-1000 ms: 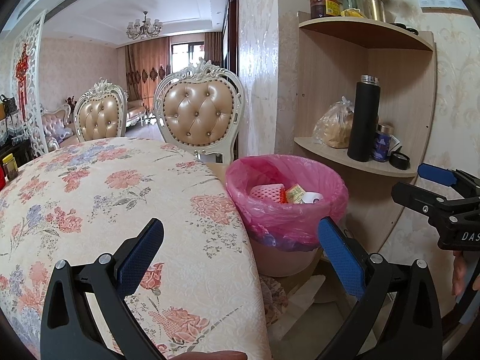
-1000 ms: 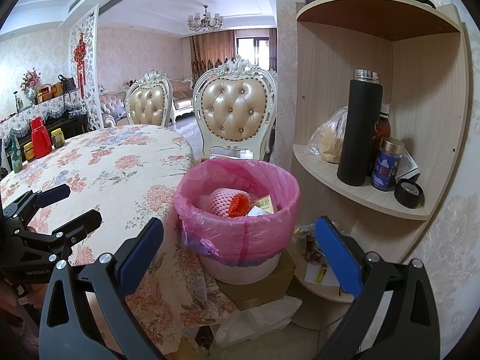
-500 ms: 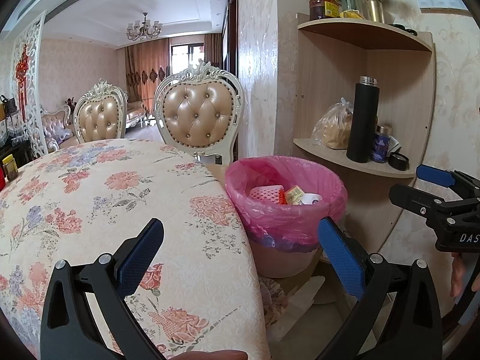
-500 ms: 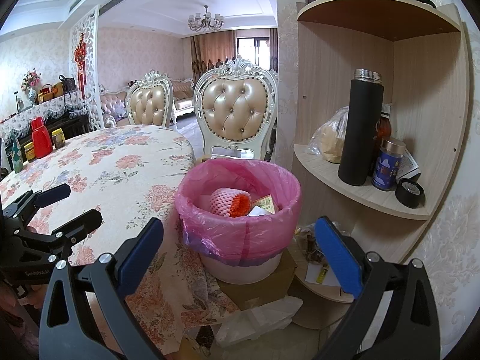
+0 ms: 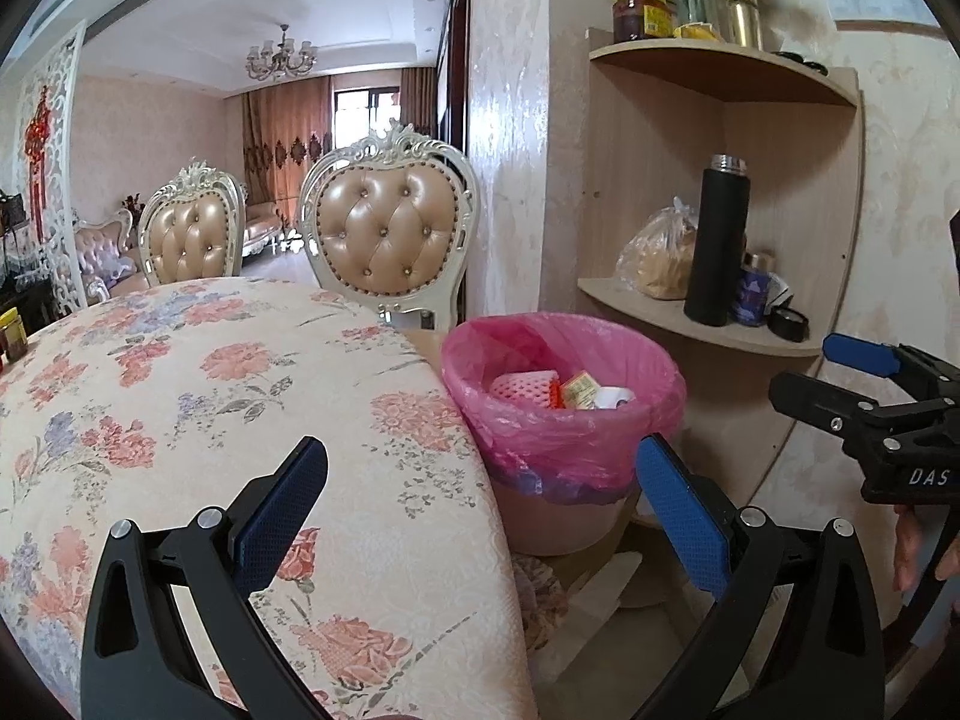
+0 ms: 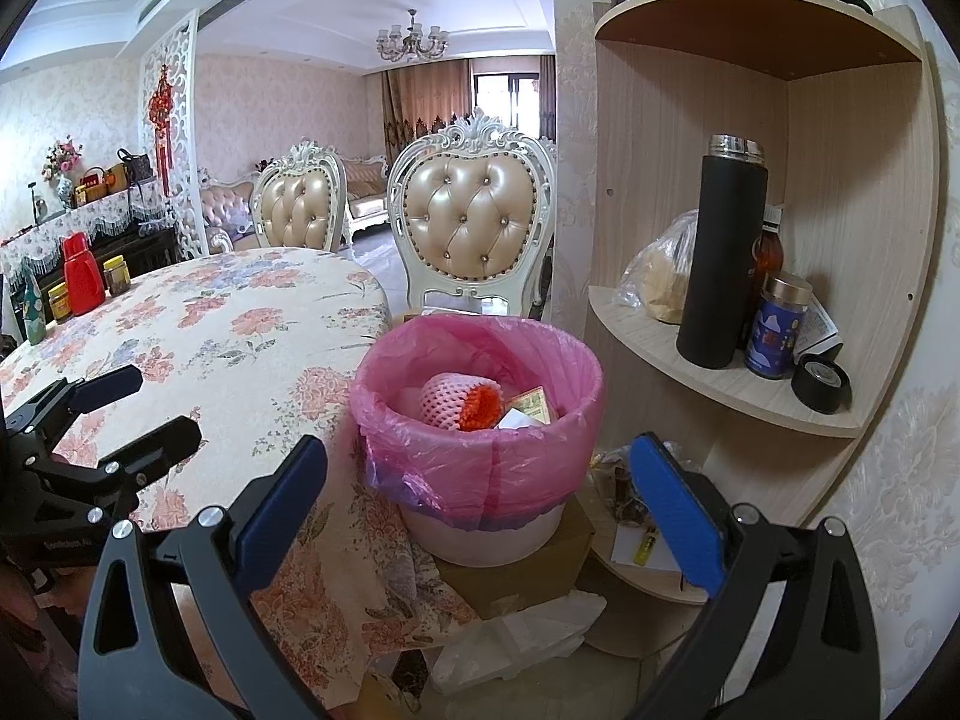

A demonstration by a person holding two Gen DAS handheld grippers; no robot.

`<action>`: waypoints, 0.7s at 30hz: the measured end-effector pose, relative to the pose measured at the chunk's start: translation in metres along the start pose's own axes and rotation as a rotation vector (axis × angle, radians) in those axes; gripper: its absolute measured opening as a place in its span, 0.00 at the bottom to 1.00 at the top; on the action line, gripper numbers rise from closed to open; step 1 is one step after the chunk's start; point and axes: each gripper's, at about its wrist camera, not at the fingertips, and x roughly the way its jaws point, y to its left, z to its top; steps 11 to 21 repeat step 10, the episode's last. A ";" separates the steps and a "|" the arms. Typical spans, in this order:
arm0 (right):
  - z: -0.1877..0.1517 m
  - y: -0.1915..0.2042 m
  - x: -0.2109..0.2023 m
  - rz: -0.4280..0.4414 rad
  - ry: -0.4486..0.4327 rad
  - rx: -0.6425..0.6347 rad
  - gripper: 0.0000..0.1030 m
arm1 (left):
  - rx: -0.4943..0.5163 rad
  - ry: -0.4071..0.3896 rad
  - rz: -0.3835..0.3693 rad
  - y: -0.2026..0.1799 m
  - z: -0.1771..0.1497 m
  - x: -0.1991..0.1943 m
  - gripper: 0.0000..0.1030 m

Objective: Collect trash

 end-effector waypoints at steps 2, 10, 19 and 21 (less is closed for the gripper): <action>-0.002 0.001 0.001 0.000 0.003 0.002 0.95 | -0.003 -0.004 0.012 0.001 0.000 0.000 0.94; -0.005 0.004 0.001 0.006 0.003 0.005 0.95 | -0.015 0.011 0.029 0.004 0.001 0.004 0.94; -0.005 0.004 0.001 0.006 0.003 0.005 0.95 | -0.015 0.011 0.029 0.004 0.001 0.004 0.94; -0.005 0.004 0.001 0.006 0.003 0.005 0.95 | -0.015 0.011 0.029 0.004 0.001 0.004 0.94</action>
